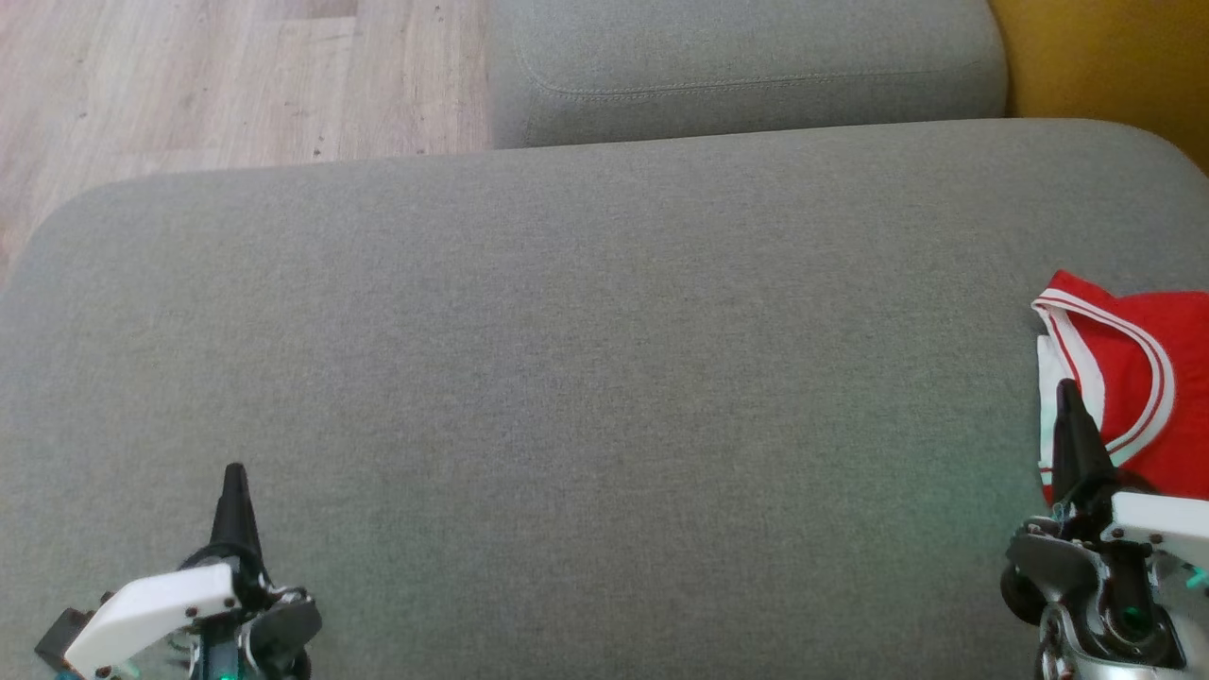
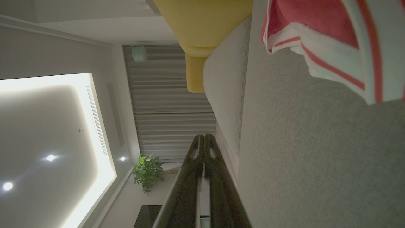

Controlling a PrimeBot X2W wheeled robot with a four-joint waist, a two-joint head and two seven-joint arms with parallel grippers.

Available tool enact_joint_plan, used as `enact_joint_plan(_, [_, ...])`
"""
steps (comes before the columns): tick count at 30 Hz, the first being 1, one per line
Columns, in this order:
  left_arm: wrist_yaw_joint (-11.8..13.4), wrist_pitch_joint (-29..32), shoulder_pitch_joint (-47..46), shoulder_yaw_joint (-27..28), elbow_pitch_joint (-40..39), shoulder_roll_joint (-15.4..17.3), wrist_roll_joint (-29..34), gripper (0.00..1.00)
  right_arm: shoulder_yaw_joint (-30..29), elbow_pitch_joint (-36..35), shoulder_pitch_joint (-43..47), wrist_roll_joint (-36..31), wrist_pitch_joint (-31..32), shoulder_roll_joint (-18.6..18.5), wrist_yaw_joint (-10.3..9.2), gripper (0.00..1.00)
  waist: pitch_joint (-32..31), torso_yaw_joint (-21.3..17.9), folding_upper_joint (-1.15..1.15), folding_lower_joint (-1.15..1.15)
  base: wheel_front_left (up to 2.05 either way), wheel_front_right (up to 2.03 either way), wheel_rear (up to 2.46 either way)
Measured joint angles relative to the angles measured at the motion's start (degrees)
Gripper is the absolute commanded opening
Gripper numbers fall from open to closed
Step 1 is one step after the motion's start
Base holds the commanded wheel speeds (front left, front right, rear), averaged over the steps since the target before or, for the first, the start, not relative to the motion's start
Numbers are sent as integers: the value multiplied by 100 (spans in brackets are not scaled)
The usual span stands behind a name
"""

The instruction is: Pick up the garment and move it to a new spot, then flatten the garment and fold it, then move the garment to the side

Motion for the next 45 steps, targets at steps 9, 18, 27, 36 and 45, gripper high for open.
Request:
enact_joint_plan(9, [0,0,0,0,0,0,0,0,0,0,0,0,0,0,0,0,0,0,0,0,0,0,0])
enact_joint_plan(18, [0,0,0,0,0,0,0,0,0,0,0,0,0,0,0,0,0,0,0,0,0,0,0])
enact_joint_plan(27, [0,0,0,1,0,0,0,0,0,0,0,0,0,0,0,0,0,0,0,0,0,0,0])
enact_joint_plan(36, [0,0,0,1,0,0,0,0,0,0,0,0,0,0,0,0,0,0,0,0,0,0,0])
enact_joint_plan(45, [0,0,0,1,0,0,0,0,0,0,0,0,0,0,0,0,0,0,0,0,0,0,0])
